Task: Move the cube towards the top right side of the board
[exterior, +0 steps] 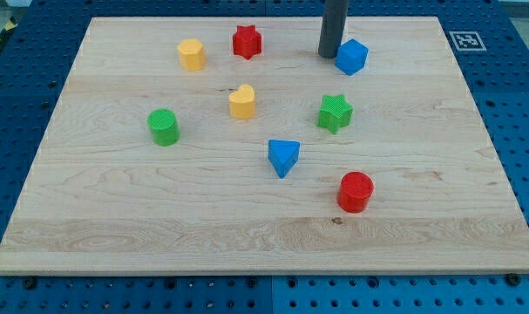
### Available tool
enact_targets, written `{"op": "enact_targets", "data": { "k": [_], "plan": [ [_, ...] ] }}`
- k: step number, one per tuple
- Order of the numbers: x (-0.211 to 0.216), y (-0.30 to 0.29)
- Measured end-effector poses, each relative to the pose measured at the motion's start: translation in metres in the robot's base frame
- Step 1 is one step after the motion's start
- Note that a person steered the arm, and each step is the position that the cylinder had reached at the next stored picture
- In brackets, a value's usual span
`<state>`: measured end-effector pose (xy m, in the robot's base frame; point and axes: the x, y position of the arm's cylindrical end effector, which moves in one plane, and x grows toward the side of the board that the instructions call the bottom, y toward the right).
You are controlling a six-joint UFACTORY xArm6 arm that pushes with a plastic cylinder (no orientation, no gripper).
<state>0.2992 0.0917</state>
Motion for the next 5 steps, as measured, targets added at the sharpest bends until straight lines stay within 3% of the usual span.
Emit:
{"op": "enact_targets", "data": {
  "k": [5],
  "plan": [
    [0.033, 0.024]
  ]
}}
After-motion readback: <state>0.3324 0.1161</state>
